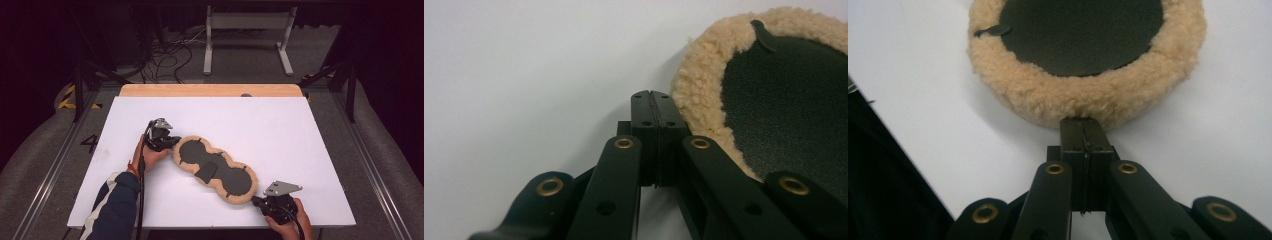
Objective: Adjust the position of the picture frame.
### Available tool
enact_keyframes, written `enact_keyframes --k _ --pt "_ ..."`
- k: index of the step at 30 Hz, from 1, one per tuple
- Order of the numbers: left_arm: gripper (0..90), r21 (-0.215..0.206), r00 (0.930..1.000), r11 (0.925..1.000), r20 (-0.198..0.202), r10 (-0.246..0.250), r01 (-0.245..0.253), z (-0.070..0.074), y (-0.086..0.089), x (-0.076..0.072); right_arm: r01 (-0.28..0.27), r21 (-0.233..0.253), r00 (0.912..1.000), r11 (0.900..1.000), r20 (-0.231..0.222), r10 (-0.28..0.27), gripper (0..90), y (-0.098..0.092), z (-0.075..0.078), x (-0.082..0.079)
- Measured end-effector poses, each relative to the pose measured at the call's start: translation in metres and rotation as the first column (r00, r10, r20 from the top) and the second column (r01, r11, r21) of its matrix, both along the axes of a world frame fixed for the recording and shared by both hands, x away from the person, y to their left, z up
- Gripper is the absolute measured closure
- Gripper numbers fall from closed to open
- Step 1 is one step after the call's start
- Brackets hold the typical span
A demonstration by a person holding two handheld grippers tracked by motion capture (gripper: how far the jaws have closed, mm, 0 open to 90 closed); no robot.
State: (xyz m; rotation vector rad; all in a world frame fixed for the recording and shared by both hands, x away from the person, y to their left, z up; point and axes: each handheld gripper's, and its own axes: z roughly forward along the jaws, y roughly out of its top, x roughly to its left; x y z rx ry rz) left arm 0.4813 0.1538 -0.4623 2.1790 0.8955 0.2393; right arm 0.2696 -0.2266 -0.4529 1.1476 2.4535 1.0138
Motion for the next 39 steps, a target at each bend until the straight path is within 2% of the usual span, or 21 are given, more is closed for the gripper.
enact_keyframes --k 1,2,5,10,12,14,22,26,28,31,35,38,39 --pt "89.6 -0.003 1.0000 1.0000 0.000 0.002 -0.002 0.000 0.001 -0.001 0.000 0.000 1.0000 1.000 0.000 0.000 90.0 0.000 0.000 0.000" --pt "89.6 0.014 0.9998 0.9999 0.018 -0.004 0.004 0.000 0.004 -0.002 0.016 -0.001 0.9999 1.000 0.004 -0.016 90.0 -0.003 0.000 0.004" --pt "89.5 0.012 0.9999 0.9999 0.009 -0.008 0.008 0.000 0.004 -0.005 0.031 -0.009 0.9994 0.999 0.014 -0.031 90.0 -0.006 0.000 0.009" --pt "89.5 0.044 0.9997 0.9989 0.019 -0.016 0.015 0.002 0.007 -0.012 0.065 -0.017 0.9977 0.998 0.022 -0.065 90.0 -0.010 0.000 0.016" --pt "89.5 0.053 0.9995 0.9985 0.025 -0.018 0.017 0.002 0.010 -0.016 0.073 -0.032 0.9967 0.997 0.040 -0.071 90.0 -0.011 0.001 0.021" --pt "89.5 0.052 0.9993 0.9986 0.034 -0.017 0.015 0.001 0.011 -0.019 0.081 -0.058 0.9945 0.995 0.071 -0.077 90.0 -0.012 0.000 0.026" --pt "89.1 0.040 0.9994 0.9992 0.034 -0.007 0.006 0.000 0.015 -0.030 0.111 -0.050 0.9913 0.993 0.077 -0.107 90.0 -0.017 0.000 0.041" --pt "88.9 0.044 0.9989 0.9990 0.047 -0.005 0.003 0.000 0.017 -0.037 0.126 -0.046 0.9893 0.991 0.081 -0.122 90.0 -0.021 0.000 0.050" --pt "88.7 0.033 0.9994 0.9994 0.036 -0.002 0.001 -0.001 0.018 -0.039 0.132 -0.049 0.9883 0.990 0.083 -0.128 90.0 -0.021 0.000 0.053" --pt "88.3 0.026 0.9988 0.9997 0.049 -0.006 0.005 -0.002 0.019 -0.042 0.142 -0.052 0.9869 0.988 0.085 -0.138 90.0 -0.023 0.000 0.058" --pt "86.5 -0.005 0.9995 1.0000 0.033 0.000 0.000 -0.004 0.021 -0.044 0.148 -0.046 0.9859 0.988 0.085 -0.144 90.0 -0.026 0.000 0.063" --pt "85.3 0.002 0.9990 1.0000 0.044 -0.005 0.005 -0.004 0.022 -0.045 0.152 -0.049 0.9854 0.987 0.085 -0.148 90.0 -0.027 0.000 0.067" --pt "84.9 -0.005 0.9993 1.0000 0.037 -0.002 0.002 -0.004 0.021 -0.046 0.151 -0.049 0.9853 0.987 0.088 -0.146 90.0 -0.029 0.000 0.068"
